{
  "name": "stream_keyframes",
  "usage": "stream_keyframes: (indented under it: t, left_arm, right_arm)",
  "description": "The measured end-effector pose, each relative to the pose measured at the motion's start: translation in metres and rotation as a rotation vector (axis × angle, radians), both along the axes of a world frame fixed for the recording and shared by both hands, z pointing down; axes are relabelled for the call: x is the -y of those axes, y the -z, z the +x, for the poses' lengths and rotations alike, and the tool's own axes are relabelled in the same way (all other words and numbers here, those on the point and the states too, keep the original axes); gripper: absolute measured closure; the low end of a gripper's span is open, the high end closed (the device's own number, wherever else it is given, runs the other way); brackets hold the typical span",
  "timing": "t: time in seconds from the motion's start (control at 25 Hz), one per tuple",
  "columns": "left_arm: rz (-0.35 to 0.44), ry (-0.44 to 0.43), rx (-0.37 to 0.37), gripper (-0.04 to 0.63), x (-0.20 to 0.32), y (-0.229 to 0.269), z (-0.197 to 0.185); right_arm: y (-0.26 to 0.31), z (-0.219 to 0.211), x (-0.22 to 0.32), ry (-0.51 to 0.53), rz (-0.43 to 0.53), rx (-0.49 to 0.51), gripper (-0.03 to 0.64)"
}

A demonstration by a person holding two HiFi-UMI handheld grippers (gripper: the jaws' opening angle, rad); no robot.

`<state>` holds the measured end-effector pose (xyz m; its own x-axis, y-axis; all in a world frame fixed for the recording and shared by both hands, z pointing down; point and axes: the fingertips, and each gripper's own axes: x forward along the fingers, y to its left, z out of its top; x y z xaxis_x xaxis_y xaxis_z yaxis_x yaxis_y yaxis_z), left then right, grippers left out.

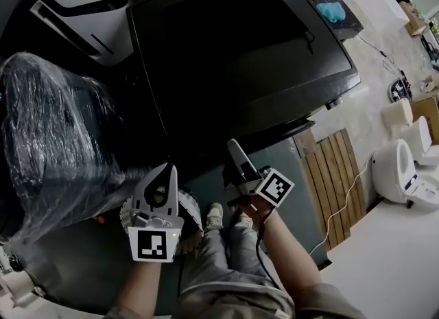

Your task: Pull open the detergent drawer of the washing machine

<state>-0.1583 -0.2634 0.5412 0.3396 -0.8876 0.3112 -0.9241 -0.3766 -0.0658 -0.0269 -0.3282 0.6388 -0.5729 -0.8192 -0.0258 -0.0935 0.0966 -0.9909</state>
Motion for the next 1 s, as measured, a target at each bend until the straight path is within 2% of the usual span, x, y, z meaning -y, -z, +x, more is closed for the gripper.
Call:
stream_keyframes:
  t: [0.36,1.0]
  left_arm:
    - [0.001,0.005,0.003,0.581,-0.006,0.003,0.006]
    - [-0.018,0.012,-0.006,0.581,-0.042,0.015,0.007]
  right_arm:
    - [-0.004,0.006,-0.008,0.002,-0.034,0.021,0.164]
    - [-0.005,0.032,-0.076,0.002,-0.05,0.027,0.164]
